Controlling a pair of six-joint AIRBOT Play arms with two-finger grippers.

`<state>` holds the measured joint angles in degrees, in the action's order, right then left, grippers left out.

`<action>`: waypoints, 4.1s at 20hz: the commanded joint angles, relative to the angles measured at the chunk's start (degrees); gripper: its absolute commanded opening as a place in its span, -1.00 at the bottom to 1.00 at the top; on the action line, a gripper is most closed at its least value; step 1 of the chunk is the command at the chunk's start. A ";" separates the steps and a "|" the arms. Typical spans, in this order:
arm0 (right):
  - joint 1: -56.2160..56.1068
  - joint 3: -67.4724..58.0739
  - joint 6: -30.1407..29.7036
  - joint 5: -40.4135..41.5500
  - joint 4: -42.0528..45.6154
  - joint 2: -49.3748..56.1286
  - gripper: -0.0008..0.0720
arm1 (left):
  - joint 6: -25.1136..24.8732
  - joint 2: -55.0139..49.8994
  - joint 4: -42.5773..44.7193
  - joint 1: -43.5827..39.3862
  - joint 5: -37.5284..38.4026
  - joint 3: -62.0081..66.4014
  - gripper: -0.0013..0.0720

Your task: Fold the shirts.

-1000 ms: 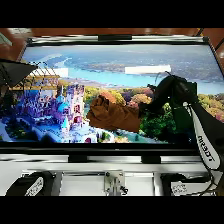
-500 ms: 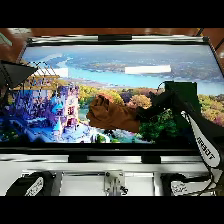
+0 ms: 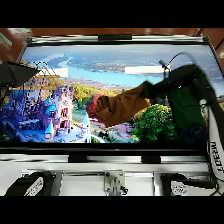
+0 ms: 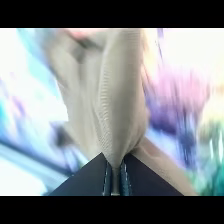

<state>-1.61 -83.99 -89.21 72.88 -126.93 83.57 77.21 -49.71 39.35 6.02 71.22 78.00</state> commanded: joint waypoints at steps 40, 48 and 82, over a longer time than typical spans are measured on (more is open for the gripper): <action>27.74 -21.66 6.43 -1.95 19.26 6.75 -0.82 | -0.17 -1.07 2.29 0.02 1.49 -0.02 -0.87; 27.71 -15.87 8.24 17.66 29.62 6.67 -0.82 | -0.20 -1.07 2.29 0.02 3.80 -0.02 -0.87; 6.29 -11.80 4.09 -1.29 31.54 -8.94 0.49 | 8.63 -18.18 43.41 -15.89 6.82 4.00 -0.88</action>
<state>13.89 -95.39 -83.29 67.37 -99.37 74.63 81.14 -61.32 64.97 -3.53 73.06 79.64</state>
